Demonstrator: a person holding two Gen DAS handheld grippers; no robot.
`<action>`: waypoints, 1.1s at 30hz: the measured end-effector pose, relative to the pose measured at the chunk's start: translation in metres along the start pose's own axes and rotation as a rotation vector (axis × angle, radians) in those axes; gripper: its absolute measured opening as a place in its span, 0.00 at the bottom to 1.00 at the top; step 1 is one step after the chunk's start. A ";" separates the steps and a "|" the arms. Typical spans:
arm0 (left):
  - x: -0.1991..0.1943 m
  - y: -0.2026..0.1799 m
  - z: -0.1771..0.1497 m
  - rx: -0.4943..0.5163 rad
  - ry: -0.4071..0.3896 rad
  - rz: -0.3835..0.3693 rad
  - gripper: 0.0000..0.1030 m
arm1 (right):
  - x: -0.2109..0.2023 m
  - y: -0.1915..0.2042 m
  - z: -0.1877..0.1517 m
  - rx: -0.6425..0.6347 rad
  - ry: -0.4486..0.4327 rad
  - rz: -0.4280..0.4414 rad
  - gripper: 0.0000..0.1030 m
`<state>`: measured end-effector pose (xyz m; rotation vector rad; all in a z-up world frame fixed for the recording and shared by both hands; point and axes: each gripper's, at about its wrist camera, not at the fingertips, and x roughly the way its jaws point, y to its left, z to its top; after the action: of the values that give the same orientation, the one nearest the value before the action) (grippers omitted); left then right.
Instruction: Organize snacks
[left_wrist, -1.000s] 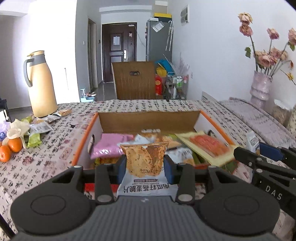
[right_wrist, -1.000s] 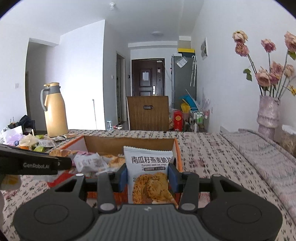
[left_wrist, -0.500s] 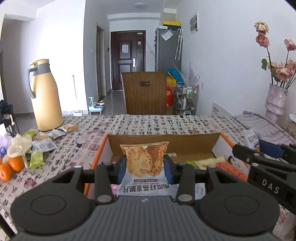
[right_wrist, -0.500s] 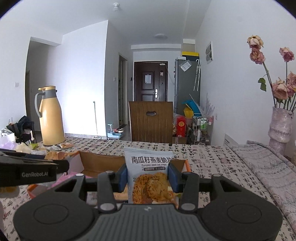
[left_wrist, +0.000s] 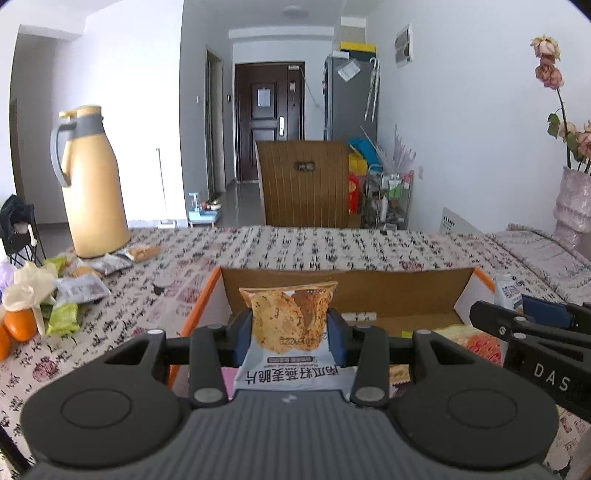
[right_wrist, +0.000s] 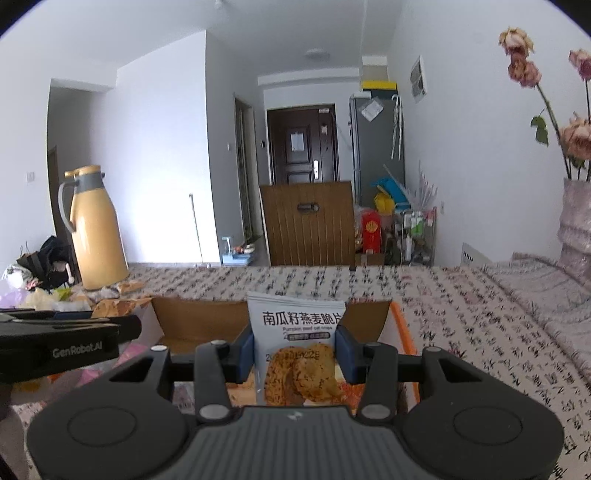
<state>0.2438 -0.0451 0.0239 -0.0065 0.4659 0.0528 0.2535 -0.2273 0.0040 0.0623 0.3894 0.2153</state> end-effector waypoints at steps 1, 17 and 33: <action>0.001 0.002 -0.001 -0.005 0.006 -0.004 0.42 | 0.001 -0.001 -0.001 0.001 0.007 0.004 0.43; -0.012 0.014 0.003 -0.061 -0.026 0.050 1.00 | -0.005 -0.010 -0.004 0.049 -0.003 -0.030 1.00; -0.092 0.020 -0.001 -0.028 -0.091 0.024 1.00 | -0.074 0.000 -0.006 0.047 -0.021 -0.038 1.00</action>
<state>0.1606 -0.0292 0.0647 -0.0255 0.3739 0.0825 0.1841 -0.2439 0.0259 0.1035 0.3741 0.1675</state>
